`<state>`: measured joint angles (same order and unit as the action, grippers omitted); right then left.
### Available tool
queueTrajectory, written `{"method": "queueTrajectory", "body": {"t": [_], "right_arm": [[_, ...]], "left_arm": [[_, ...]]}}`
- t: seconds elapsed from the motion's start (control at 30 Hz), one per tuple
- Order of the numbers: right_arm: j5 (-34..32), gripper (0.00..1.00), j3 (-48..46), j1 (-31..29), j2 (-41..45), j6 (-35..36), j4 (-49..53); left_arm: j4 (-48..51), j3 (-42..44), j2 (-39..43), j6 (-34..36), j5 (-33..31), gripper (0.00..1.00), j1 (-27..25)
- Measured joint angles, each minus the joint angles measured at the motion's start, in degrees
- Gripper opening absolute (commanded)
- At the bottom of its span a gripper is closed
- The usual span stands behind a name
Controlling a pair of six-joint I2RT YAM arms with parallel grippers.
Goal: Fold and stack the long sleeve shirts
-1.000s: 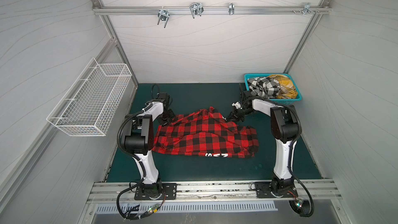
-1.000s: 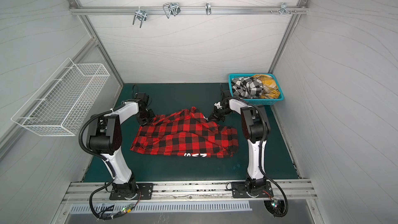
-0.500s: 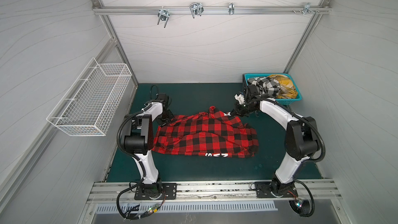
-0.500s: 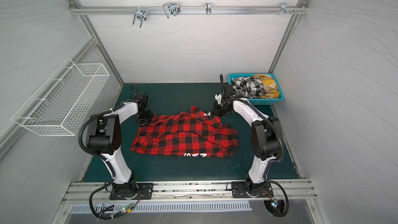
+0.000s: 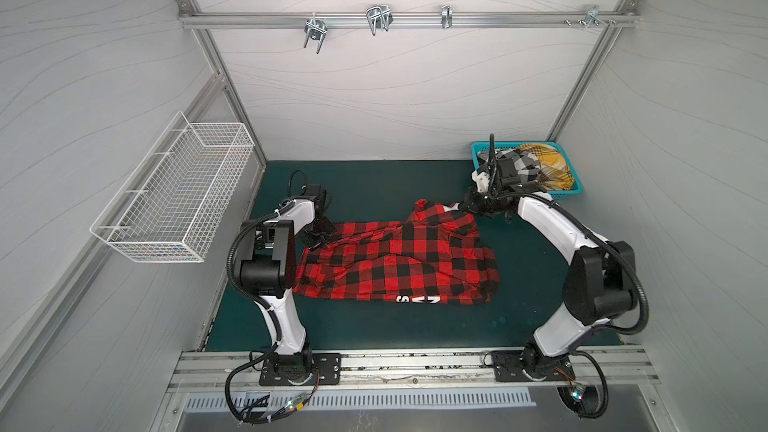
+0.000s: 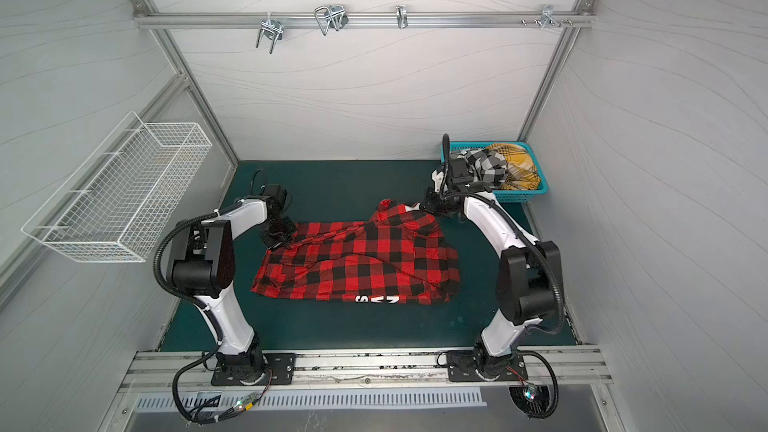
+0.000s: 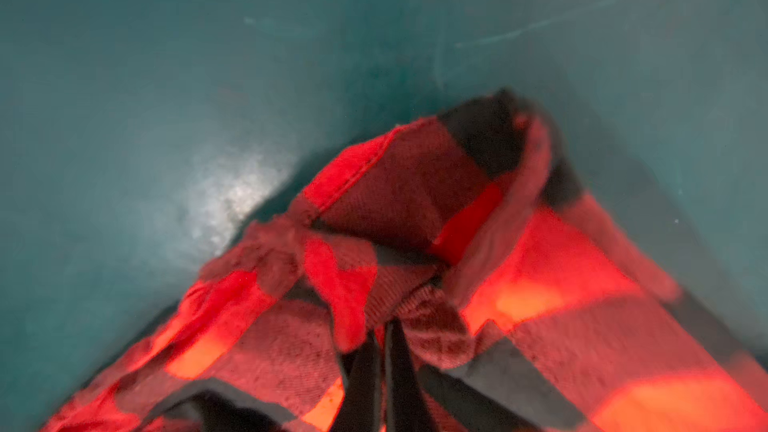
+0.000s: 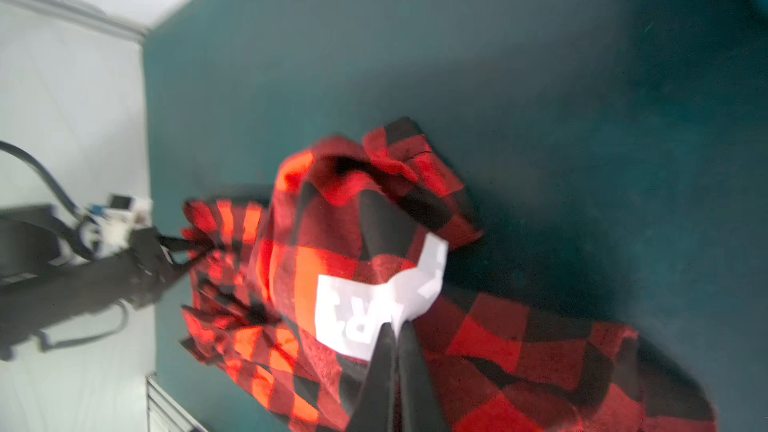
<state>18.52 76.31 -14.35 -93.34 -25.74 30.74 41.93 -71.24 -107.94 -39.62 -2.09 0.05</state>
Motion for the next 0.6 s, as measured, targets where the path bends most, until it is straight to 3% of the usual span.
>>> {"method": "queueTrajectory", "body": {"t": [0.13, 0.37, 0.6], "right_arm": [[2.0, 0.0, 1.3, 1.5, -0.7, -1.5, -0.5], [3.7, 0.0, 5.0, 1.9, -7.8, -1.8, -0.1], [4.5, 0.0, 8.4, 2.2, -16.0, -1.6, 1.9]], "left_arm": [[5.0, -8.3, -0.4, 0.5, -1.3, 0.0, -0.5], [7.1, -30.6, -6.2, 2.5, 0.0, 0.0, -0.2], [7.9, -38.9, -18.7, 3.8, 4.8, 0.0, 0.8]]}}
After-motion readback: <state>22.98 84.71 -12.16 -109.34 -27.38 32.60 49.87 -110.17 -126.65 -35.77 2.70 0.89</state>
